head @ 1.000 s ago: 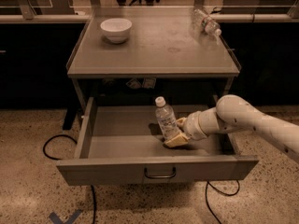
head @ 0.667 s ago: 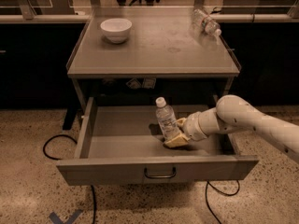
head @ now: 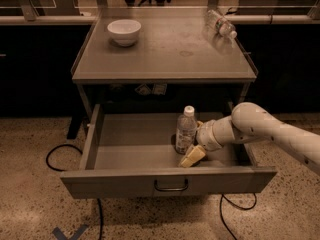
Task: Place blue plastic bottle into top drawer
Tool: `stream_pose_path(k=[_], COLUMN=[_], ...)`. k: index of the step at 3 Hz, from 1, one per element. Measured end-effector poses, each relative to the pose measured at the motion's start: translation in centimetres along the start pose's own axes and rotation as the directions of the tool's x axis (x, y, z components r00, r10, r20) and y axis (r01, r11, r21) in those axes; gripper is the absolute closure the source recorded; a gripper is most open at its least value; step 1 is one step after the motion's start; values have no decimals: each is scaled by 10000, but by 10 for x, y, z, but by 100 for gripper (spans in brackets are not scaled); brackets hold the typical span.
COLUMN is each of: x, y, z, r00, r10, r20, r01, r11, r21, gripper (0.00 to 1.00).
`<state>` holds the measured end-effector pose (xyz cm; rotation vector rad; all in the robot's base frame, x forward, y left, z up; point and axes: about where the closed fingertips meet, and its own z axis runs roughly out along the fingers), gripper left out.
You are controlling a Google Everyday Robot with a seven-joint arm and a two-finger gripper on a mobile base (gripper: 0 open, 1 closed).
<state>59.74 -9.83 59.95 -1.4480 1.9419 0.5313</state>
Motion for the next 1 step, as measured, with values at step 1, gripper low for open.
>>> stream_pose_path(k=[1], x=[0], y=[0], z=[0], r00=[10000], r10=[0], r20=[0], r01=[0], r11=[10000], r21=[0], gripper=[0])
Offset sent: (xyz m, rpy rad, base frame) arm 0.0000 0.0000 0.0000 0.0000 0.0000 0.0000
